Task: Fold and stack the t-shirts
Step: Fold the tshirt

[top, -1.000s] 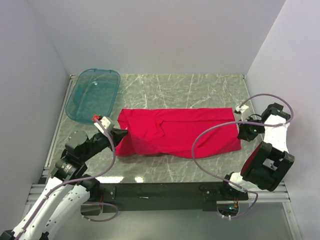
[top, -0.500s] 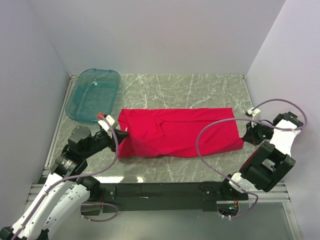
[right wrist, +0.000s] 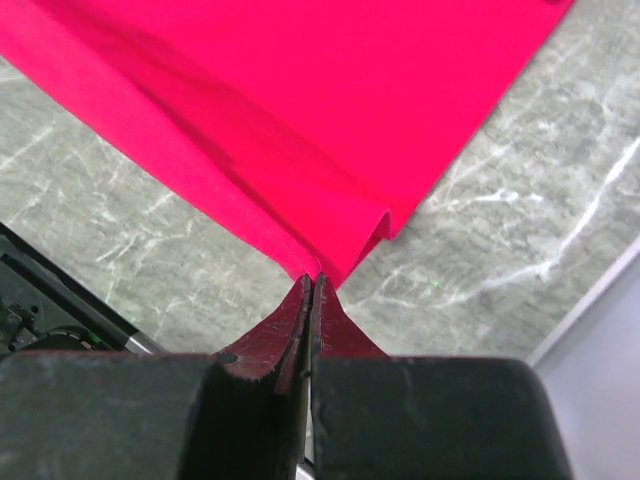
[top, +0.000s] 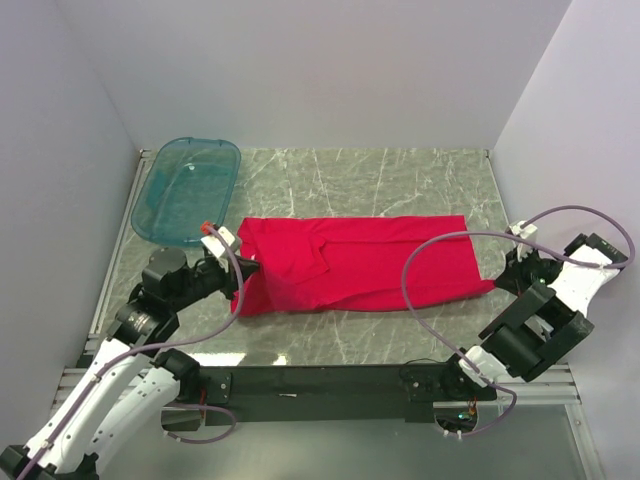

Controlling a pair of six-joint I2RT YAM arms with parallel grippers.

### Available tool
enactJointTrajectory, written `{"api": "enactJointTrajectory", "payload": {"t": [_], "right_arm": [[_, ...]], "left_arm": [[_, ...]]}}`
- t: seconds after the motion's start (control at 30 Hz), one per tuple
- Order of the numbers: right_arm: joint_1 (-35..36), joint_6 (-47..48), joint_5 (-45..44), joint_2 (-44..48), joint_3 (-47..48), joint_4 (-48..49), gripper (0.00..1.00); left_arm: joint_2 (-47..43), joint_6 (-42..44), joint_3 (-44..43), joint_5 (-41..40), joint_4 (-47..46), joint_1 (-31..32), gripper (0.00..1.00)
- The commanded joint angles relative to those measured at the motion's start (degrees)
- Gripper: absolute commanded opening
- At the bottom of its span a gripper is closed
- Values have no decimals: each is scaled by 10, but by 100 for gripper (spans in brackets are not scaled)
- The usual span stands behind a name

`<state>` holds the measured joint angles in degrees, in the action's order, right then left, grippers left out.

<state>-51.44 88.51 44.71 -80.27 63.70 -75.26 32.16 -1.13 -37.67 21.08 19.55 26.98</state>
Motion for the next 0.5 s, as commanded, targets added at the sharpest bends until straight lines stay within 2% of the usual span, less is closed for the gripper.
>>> {"api": "enactJointTrajectory", "payload": {"t": [0.0, 0.3, 0.47], "right_arm": [[-3, 23, 35, -12, 19, -22, 0], [0, -25, 63, -31, 13, 22, 0], [17, -83, 56, -35, -6, 82, 0]], "left_arm": [[21, 5, -18, -3, -49, -2, 1], [75, 26, -27, -8, -94, -2, 0], [88, 31, -31, -27, -115, -2, 0]]}}
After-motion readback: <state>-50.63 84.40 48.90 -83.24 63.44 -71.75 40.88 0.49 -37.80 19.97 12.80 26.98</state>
